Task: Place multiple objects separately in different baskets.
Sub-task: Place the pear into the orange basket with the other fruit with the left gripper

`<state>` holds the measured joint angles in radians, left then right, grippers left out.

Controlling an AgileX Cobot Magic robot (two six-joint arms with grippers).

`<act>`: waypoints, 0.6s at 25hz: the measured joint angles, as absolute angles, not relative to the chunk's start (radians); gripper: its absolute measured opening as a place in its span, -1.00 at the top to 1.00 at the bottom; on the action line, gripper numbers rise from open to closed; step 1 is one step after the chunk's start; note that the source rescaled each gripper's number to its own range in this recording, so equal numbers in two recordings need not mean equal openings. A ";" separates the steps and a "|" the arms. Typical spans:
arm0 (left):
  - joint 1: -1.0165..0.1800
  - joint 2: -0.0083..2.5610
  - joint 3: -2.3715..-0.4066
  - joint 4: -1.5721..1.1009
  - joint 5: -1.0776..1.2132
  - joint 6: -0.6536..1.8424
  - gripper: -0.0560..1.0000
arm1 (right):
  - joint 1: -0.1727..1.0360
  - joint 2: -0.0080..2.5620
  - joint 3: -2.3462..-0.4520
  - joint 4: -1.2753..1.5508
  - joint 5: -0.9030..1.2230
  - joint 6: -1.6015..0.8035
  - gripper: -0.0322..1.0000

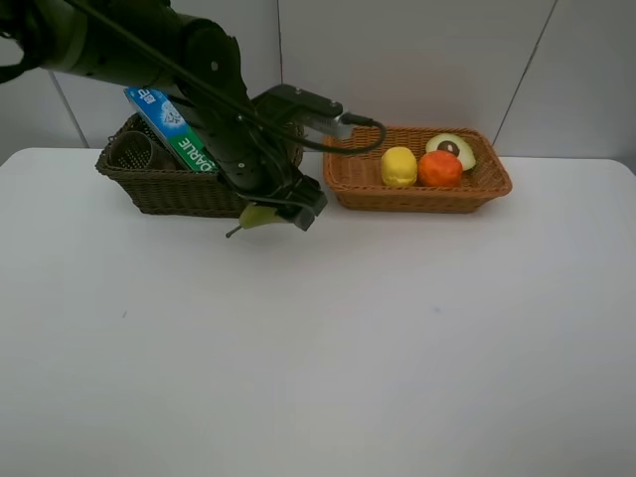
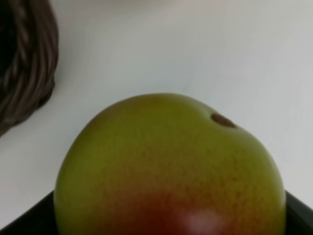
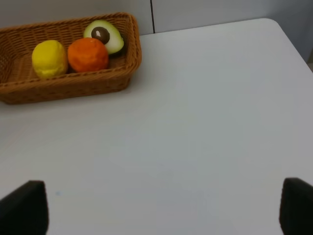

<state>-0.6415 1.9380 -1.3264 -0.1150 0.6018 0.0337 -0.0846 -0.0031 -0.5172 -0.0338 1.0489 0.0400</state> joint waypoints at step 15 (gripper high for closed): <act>-0.668 1.938 -1.549 -0.124 0.544 0.038 -0.83 | -0.085 -0.003 -0.517 -0.034 1.049 0.040 -1.00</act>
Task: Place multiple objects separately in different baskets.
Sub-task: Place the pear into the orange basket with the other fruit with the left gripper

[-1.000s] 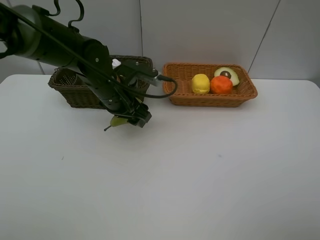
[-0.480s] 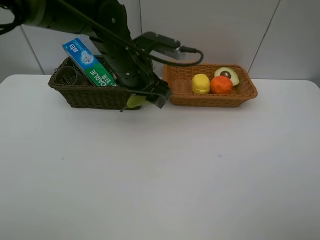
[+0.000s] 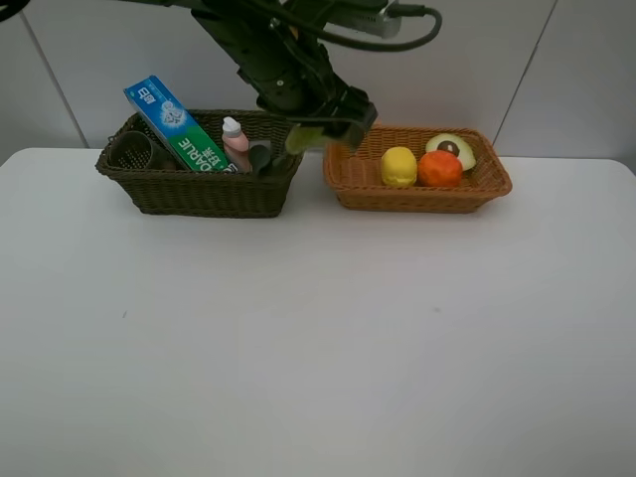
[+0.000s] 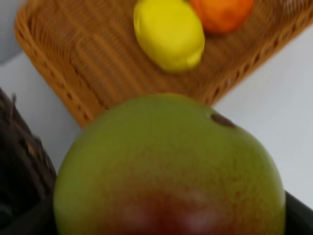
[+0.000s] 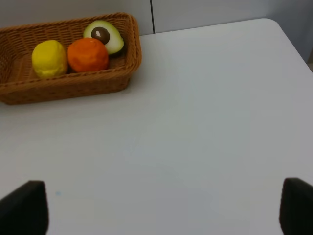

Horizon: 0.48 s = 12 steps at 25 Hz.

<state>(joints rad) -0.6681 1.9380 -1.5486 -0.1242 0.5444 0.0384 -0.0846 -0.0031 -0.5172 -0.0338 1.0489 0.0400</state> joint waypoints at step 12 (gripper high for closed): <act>-0.688 1.949 -1.550 -0.128 0.225 0.058 -0.83 | -0.085 -0.003 -0.517 -0.034 1.049 0.040 -1.00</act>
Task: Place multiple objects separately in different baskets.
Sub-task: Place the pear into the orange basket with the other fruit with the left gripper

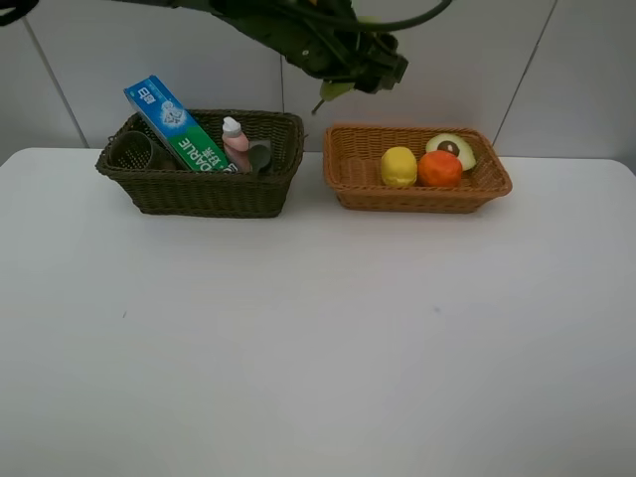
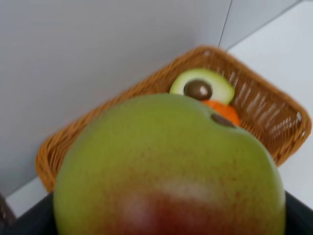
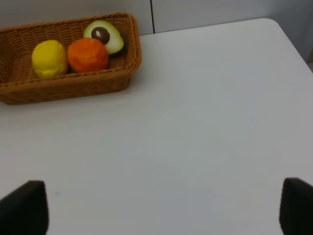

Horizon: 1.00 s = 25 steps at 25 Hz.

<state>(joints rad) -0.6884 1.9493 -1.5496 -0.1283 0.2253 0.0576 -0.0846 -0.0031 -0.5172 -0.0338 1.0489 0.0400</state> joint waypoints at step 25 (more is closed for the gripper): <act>-0.721 2.288 -1.550 -0.103 -0.312 0.060 -0.83 | -0.085 -0.003 -0.517 -0.034 1.049 0.040 -1.00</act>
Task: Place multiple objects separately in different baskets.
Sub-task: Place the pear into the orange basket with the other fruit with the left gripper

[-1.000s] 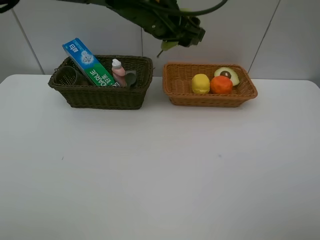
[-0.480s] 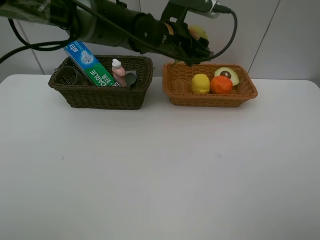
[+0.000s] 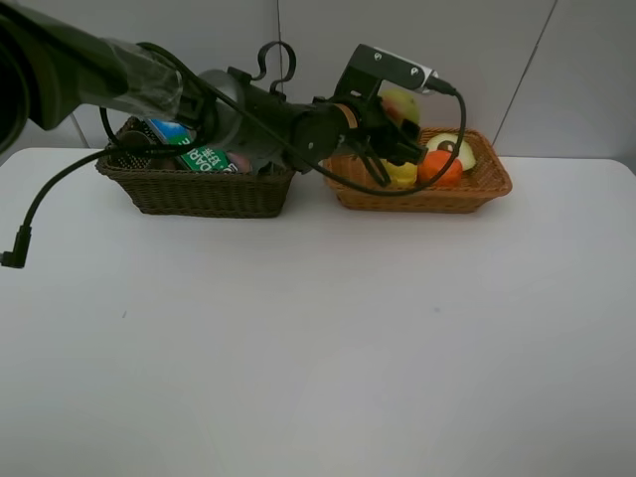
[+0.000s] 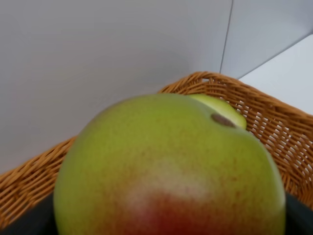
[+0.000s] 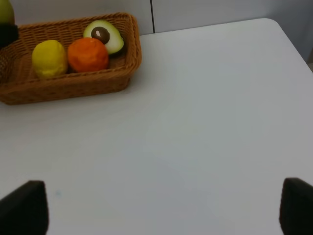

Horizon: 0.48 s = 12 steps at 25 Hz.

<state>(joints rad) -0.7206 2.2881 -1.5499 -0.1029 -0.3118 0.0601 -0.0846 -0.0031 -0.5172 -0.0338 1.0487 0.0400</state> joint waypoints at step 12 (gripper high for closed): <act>-0.694 2.361 -1.565 -0.082 -0.403 0.082 -0.83 | -0.085 -0.003 -0.517 -0.034 1.049 0.040 -1.00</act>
<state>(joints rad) -0.6942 2.3615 -1.5649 -0.0822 -0.4032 0.0818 -0.0846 -0.0031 -0.5172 -0.0338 1.0487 0.0400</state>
